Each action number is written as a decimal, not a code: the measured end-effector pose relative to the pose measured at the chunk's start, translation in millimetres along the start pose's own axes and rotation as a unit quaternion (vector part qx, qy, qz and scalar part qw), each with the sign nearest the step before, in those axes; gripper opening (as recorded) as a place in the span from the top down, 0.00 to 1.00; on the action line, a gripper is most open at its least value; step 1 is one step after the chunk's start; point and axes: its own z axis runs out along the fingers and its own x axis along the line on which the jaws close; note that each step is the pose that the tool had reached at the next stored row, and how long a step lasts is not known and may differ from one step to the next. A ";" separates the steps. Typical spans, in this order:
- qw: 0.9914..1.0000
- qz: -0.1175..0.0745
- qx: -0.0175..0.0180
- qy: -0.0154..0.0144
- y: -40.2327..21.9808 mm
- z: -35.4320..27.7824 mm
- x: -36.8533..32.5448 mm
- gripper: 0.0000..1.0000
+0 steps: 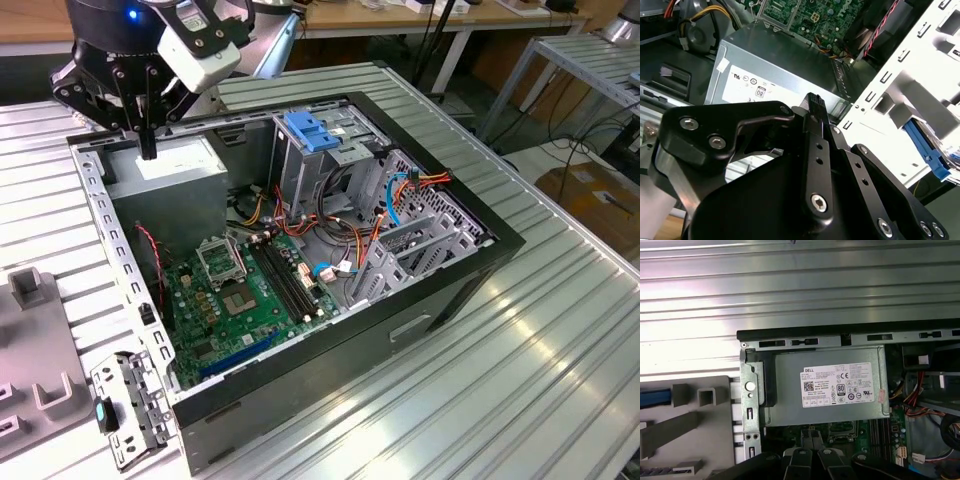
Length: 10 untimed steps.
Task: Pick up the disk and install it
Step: 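Reach for the disk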
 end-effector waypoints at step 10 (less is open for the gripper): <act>1.000 0.000 0.000 0.002 -0.4 0.5 5.3 0.89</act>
